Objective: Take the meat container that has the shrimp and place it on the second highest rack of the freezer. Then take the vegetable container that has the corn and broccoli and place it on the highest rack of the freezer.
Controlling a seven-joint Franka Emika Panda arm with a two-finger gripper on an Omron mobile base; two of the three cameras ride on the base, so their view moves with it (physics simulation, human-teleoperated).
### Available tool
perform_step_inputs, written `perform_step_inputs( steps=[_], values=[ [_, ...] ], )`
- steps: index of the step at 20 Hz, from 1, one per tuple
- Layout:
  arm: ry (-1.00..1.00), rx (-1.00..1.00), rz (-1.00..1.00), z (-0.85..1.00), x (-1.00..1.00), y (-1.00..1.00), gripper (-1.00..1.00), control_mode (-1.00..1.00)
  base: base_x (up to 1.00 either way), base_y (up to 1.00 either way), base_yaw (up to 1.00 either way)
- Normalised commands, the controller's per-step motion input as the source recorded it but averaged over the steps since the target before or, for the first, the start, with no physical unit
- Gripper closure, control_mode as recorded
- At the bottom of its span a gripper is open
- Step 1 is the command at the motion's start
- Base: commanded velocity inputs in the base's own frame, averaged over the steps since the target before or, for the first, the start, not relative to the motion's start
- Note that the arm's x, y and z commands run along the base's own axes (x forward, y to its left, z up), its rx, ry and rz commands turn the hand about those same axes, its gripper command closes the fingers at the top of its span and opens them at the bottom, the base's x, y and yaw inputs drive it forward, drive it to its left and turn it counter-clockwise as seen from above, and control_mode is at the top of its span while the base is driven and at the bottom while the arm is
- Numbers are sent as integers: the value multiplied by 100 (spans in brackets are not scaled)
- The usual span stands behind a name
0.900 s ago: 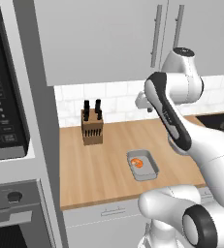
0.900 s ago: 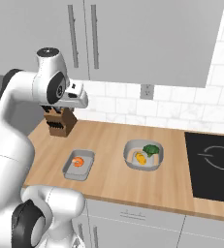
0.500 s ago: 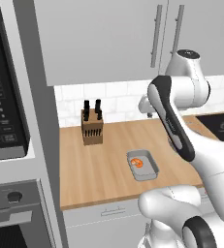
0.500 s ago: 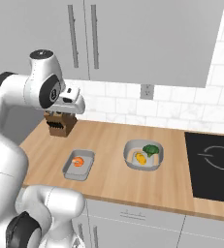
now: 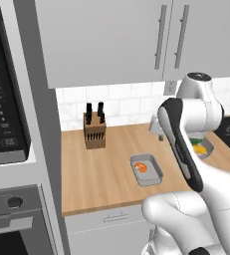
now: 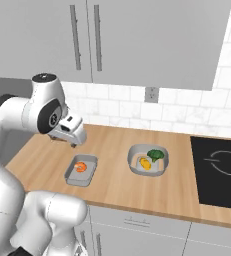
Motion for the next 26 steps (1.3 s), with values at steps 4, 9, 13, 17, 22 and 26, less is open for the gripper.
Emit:
perform_step_inputs(
  steps=[4,9,13,17,22,26],
  values=[
    [18,3,-18,-62,-8,0,-100,-100,0,0,0],
    [9,2,-19,-49,-1,0,-100,-100,0,0,0],
    [0,0,-15,-63,0,0,-100,-100,0,0,0],
    [0,0,-17,-60,0,0,-100,-100,0,0,0],
    [0,0,-16,-50,10,0,-100,-100,0,0,0],
    [0,0,-12,-44,28,0,-100,-100,0,0,0]
  ],
)
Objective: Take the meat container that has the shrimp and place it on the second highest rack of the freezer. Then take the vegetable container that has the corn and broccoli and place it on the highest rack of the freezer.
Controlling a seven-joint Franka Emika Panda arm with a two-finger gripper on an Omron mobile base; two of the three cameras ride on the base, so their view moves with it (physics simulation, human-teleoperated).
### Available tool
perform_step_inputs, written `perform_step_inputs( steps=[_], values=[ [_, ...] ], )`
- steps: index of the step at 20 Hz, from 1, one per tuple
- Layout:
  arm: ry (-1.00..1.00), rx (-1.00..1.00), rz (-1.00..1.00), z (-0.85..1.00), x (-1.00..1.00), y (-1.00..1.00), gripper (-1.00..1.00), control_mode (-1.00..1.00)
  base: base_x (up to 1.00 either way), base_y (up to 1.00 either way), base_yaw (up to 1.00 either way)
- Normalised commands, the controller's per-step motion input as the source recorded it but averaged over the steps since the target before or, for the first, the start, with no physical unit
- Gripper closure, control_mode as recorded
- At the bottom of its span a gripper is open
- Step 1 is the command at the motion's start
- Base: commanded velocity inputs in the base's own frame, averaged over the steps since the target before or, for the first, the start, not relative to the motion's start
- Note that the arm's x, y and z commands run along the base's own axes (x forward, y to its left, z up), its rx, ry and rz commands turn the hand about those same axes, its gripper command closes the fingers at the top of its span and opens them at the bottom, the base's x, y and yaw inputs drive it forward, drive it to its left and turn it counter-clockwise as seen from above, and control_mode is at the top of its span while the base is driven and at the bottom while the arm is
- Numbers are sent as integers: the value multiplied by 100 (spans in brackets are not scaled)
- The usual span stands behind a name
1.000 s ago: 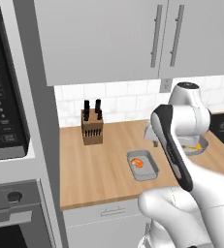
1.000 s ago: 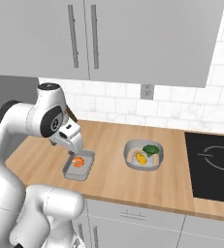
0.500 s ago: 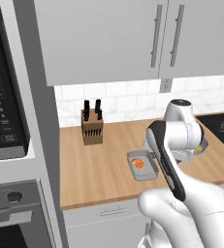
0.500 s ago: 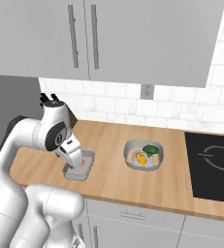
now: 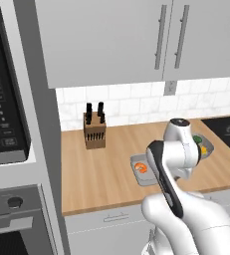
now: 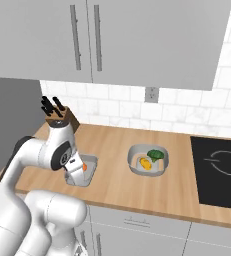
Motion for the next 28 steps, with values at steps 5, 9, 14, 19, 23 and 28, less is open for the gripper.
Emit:
perform_step_inputs(
  steps=[5,9,14,19,23,28],
  values=[
    [1,0,-9,-33,31,-1,-100,-100,0,0,0],
    [0,0,-6,-33,26,-2,-100,-100,0,0,0],
    [0,0,-6,-35,27,-3,-100,-100,0,0,0],
    [1,2,-6,-41,0,-11,-100,-100,0,0,0],
    [8,5,-4,-46,0,-15,-100,-100,0,0,0],
    [5,1,-2,-56,0,0,-100,-100,0,0,0]
  ],
)
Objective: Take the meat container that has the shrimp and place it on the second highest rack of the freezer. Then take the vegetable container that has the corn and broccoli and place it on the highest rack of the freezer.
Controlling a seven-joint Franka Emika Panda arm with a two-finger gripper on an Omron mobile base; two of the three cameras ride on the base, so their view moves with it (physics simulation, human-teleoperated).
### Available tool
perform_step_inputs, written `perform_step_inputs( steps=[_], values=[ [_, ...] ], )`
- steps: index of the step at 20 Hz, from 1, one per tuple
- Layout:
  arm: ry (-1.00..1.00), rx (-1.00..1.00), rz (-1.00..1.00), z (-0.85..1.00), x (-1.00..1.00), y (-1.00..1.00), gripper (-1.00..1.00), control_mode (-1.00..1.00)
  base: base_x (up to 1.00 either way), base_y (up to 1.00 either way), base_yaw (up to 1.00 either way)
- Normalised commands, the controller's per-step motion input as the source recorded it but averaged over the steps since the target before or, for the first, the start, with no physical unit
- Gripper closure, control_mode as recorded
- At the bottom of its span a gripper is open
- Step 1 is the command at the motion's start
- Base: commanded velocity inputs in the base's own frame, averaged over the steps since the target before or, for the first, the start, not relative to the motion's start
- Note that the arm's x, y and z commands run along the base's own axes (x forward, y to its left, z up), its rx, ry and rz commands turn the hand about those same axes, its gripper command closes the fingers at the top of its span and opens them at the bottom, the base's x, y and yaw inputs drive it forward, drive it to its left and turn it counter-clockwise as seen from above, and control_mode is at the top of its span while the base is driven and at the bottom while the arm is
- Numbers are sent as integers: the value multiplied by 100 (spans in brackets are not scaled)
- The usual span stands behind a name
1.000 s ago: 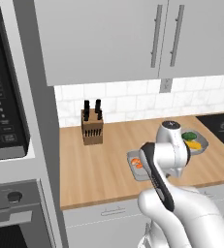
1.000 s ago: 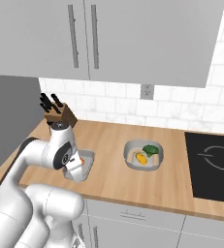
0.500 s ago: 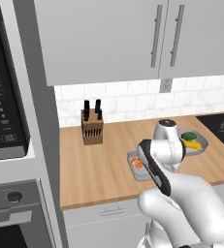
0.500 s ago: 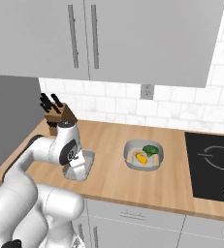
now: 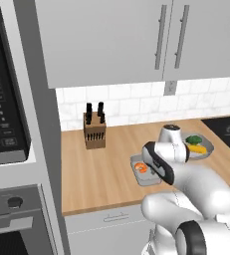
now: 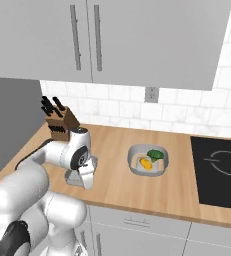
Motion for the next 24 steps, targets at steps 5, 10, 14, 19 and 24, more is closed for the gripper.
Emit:
perform_step_inputs(
  steps=[5,10,14,19,24],
  values=[
    [0,0,-1,-51,2,10,-100,-100,0,0,0],
    [0,0,-9,-59,-14,34,100,-100,0,0,0],
    [-1,0,-15,-51,-16,21,100,-100,0,0,0],
    [-7,0,-18,-35,-8,0,100,-100,0,0,0],
    [-13,0,-11,-2,0,-2,100,-100,0,0,0]
  ],
)
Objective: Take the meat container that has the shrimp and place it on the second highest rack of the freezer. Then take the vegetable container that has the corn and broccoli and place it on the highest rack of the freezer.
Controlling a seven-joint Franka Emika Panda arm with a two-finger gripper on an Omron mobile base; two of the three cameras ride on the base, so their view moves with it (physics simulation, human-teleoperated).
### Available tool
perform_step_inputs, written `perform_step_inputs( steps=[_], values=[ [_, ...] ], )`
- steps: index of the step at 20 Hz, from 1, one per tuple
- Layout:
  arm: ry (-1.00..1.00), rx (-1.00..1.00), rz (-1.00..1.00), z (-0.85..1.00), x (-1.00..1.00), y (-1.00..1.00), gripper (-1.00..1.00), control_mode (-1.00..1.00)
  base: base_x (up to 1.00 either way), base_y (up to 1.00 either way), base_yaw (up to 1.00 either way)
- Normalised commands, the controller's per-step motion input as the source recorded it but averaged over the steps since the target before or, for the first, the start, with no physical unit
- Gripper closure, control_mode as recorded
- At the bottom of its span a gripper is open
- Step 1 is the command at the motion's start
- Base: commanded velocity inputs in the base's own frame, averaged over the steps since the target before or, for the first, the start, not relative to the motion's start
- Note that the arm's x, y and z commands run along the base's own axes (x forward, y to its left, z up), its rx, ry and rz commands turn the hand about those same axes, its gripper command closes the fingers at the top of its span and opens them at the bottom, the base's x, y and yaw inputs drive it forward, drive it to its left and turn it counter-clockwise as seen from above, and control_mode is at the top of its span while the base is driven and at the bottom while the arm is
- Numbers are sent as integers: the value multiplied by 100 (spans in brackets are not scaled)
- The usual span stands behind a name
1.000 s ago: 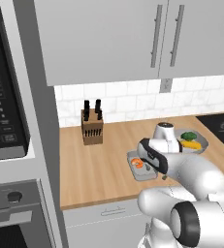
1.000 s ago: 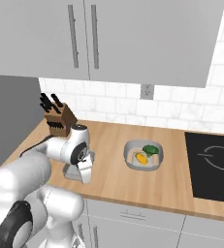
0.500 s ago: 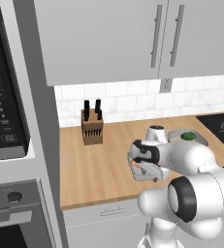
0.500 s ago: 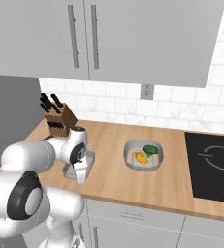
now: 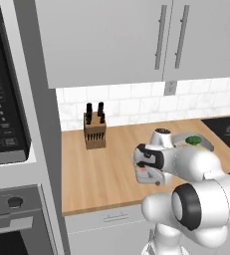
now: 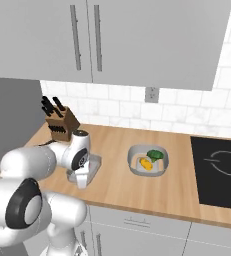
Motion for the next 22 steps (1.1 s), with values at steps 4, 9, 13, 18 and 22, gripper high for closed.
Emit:
perform_step_inputs(
  steps=[4,9,13,18,22],
  values=[
    [-5,0,-1,7,0,-11,100,-100,0,0,0],
    [0,0,1,41,0,-4,100,-100,0,0,0],
    [-1,0,16,96,0,-2,100,-100,0,0,0],
    [0,3,31,100,-14,-10,100,-100,0,0,0],
    [0,8,36,100,-68,-5,100,-100,0,0,0]
  ],
)
